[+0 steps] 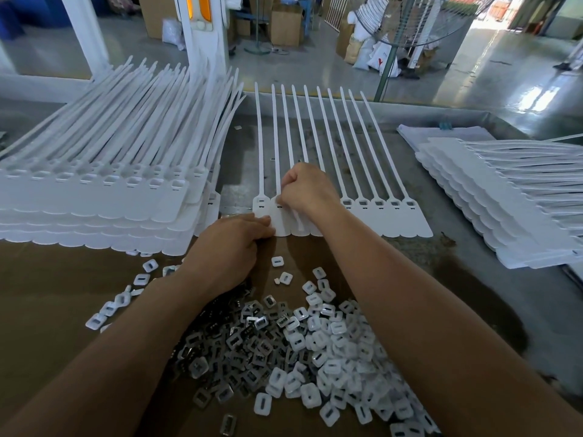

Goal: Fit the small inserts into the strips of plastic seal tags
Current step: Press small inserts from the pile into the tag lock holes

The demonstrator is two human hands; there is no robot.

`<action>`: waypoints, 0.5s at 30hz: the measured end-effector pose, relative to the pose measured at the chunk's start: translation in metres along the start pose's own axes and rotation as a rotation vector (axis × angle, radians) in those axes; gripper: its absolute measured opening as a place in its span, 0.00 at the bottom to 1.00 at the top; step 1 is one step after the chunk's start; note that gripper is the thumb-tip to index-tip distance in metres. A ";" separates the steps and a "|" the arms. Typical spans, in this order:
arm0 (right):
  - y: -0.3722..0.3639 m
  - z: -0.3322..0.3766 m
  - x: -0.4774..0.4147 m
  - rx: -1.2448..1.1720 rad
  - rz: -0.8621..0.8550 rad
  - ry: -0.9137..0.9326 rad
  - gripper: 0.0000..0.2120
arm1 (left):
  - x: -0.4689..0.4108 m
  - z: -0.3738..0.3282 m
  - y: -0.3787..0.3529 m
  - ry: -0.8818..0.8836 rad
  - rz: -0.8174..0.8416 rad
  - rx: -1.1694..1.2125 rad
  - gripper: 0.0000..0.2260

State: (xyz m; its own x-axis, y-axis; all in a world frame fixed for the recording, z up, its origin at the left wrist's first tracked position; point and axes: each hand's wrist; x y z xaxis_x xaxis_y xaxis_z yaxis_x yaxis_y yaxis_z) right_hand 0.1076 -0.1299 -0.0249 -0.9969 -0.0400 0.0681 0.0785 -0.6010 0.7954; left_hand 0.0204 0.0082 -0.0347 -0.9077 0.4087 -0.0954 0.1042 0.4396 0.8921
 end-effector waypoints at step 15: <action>0.017 -0.003 0.018 -0.048 0.149 0.096 0.04 | 0.000 -0.002 0.002 0.009 0.002 -0.001 0.20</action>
State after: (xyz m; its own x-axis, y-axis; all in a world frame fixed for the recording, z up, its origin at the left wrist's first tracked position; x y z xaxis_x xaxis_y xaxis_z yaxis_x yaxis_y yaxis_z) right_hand 0.0906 -0.1432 -0.0114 -0.9707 -0.2060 0.1237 0.2273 -0.6204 0.7507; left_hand 0.0195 0.0078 -0.0322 -0.9111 0.4023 -0.0895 0.1056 0.4379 0.8928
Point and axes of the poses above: each hand's wrist, its own x-axis away from the middle knuckle, its own y-axis out of the back of the hand, z = x × y, and after that the axes turned 7 degrees about z, right-handed
